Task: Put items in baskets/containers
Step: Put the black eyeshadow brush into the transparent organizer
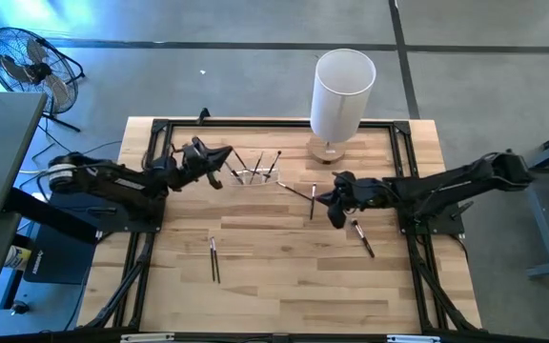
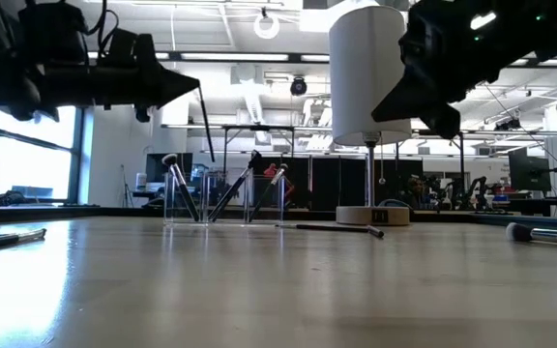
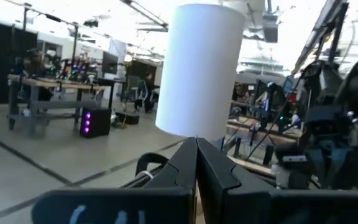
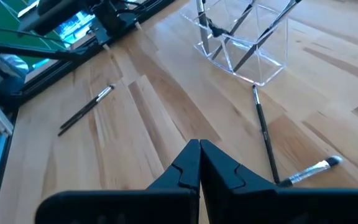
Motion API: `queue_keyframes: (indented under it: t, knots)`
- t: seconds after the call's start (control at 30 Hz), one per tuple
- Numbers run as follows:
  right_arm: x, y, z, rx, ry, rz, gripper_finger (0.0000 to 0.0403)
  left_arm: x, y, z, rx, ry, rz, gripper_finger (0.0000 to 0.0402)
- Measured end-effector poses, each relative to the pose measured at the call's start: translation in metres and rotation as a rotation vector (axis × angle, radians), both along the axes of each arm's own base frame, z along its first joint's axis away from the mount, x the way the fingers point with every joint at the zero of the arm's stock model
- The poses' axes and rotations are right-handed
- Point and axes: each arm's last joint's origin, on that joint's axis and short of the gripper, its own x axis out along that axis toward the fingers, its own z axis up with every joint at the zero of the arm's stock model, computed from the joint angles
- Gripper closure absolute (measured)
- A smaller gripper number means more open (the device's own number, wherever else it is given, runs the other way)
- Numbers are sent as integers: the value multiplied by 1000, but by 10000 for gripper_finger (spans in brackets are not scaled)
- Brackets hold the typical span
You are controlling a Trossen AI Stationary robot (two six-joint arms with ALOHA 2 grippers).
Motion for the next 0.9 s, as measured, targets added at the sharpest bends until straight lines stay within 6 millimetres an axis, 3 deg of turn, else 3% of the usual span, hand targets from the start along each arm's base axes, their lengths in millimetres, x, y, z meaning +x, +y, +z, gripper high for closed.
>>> queue_keyframes:
  t: [0.33, 0.67, 0.9]
  knots:
    - [9, -10, -3, 24, -42, -55, 402, -18, 16, -7, -43, 98, -43, 401]
    - [9, -15, -3, 22, -42, -81, 402, -19, 20, -25, -199, 242, -87, 400]
    - [8, -17, -3, 19, -40, -85, 402, -19, 21, -30, -262, 265, -91, 354]
